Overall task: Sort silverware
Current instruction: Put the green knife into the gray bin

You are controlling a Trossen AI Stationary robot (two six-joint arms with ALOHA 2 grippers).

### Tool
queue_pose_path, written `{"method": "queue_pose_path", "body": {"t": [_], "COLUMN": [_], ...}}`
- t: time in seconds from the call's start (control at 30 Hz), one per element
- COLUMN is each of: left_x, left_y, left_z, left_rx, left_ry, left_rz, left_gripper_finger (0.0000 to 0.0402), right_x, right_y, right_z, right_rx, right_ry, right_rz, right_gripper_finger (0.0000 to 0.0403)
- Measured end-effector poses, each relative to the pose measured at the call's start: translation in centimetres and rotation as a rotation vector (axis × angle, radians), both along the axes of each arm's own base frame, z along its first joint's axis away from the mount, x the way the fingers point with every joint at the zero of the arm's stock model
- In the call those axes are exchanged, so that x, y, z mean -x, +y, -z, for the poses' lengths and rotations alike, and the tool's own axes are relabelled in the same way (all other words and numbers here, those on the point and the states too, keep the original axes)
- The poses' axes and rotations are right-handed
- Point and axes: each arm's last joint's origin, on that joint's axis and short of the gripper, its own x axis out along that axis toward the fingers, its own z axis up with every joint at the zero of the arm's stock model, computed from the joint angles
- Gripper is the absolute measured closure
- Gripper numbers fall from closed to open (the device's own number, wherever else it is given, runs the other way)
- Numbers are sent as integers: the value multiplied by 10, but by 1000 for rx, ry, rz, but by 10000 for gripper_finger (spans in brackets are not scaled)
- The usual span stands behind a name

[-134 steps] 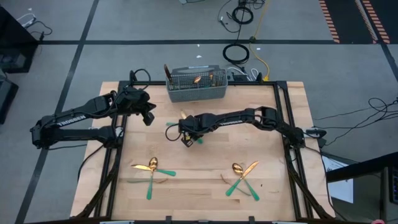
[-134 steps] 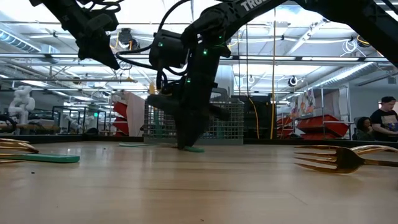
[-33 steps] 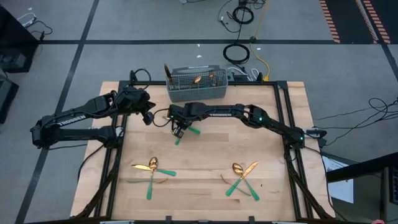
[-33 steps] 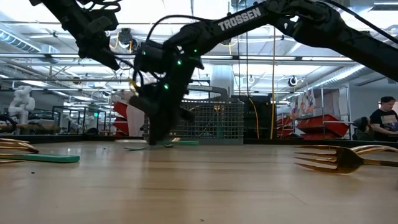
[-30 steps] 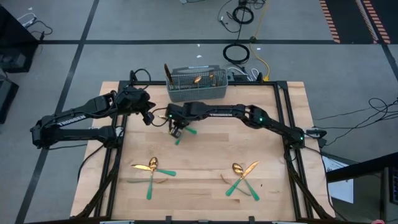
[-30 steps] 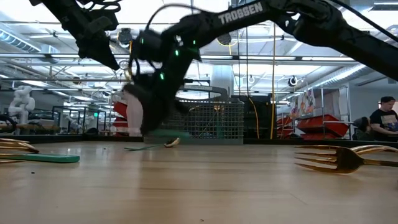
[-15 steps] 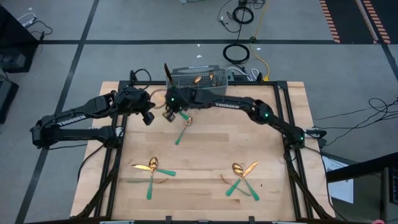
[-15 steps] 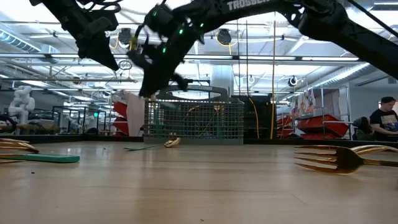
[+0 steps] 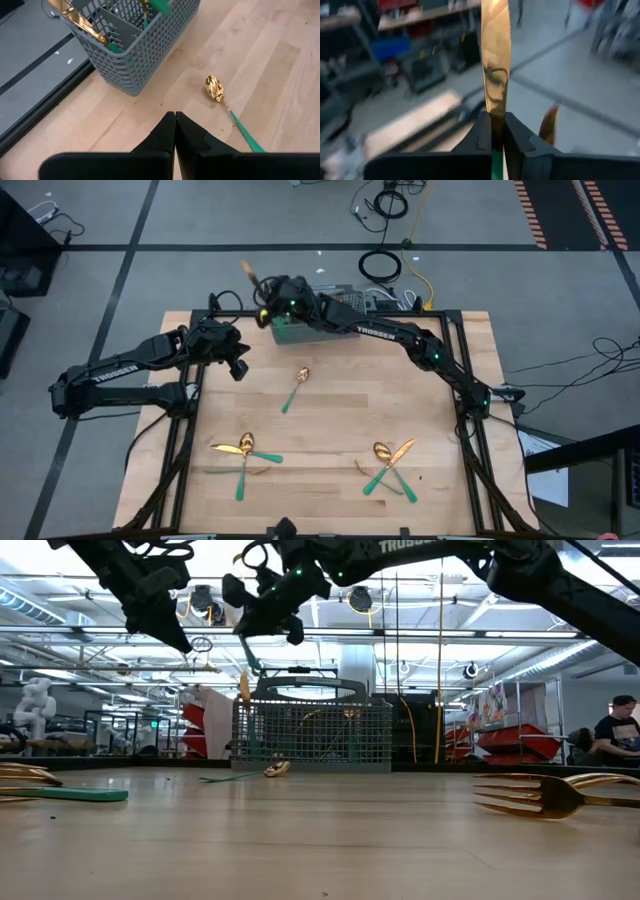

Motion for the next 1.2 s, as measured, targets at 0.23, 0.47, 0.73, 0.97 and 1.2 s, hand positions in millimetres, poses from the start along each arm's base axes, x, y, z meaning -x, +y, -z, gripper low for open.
{"method": "queue_pose_path", "body": {"t": [0.23, 0.47, 0.73, 0.97, 1.2], "left_x": [0, 0, 0, 0, 0], "left_y": [0, 0, 0, 0, 0], "left_z": [0, 0, 0, 0, 0], "left_rx": [0, -4, -4, -4, -4], "left_ry": [0, 2, 4, 5, 5], "left_rz": [0, -5, -6, -6, -6], "left_gripper_finger": [391, 391, 391, 391, 391], "right_x": [-3, -18, -26, -25, -24], "right_y": [-27, -35, -32, -35, -37], "right_z": [3, 33, 56, 60, 73], "right_rx": [106, 173, 147, 145, 124], "right_ry": [-126, -182, -179, -128, -40], "right_rz": [66, 108, 170, 194, 257], "right_gripper_finger": [403, 403, 403, 403, 403]}}
